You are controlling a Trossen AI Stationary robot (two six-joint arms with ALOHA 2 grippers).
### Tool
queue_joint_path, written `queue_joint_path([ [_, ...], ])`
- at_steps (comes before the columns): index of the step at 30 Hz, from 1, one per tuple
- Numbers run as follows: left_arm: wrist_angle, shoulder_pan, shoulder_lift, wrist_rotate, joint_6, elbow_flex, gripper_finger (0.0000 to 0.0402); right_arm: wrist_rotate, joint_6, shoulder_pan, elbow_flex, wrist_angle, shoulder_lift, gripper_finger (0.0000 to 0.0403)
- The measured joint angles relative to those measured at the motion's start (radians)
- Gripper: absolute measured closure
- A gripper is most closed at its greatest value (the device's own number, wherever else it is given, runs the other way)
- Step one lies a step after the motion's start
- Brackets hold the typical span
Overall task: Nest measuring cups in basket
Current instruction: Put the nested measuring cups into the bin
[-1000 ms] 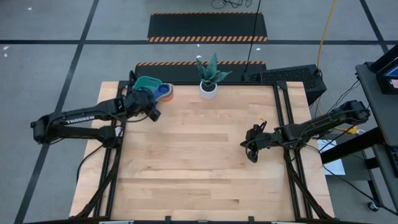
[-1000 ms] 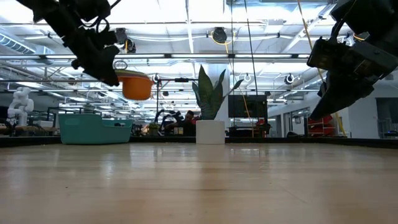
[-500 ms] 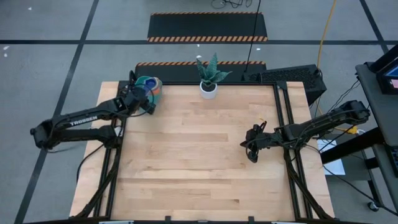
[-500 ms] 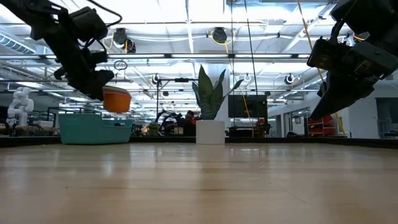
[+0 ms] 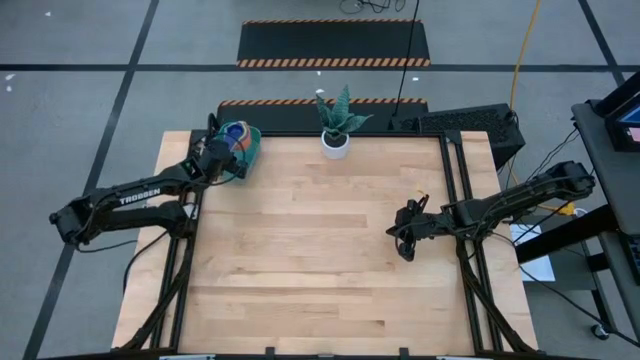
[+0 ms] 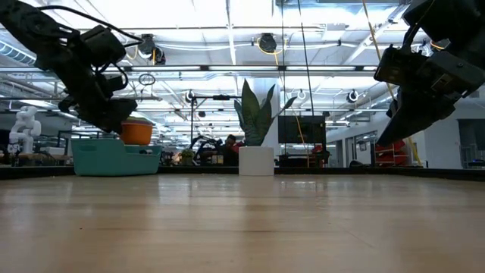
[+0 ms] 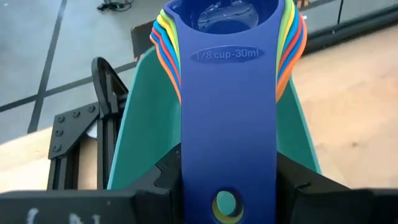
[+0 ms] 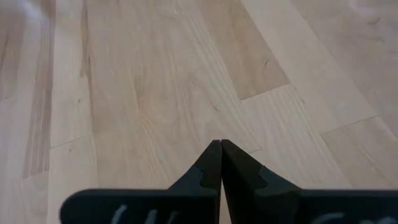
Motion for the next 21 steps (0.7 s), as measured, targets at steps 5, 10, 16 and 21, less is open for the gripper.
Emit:
queue_joint_path([
  [5, 0.078, 0.043, 0.064, 0.038, 0.038, 0.003, 0.0264, 0.021, -0.026, -0.005, 0.000, 0.013, 0.000, 0.0403],
  [10, 0.097, 0.079, 0.151, 0.071, 0.040, 0.010, 0.0264, 0.020, -0.048, -0.009, 0.001, 0.039, 0.000, 0.0403],
  [16, 0.093, 0.092, 0.243, 0.075, 0.016, 0.010, 0.0264, 0.020, -0.073, -0.009, 0.001, 0.056, 0.000, 0.0403],
  [21, 0.105, 0.092, 0.285, 0.074, 0.013, 0.011, 0.0263, 0.020, -0.076, -0.009, 0.001, 0.056, 0.000, 0.0403],
])
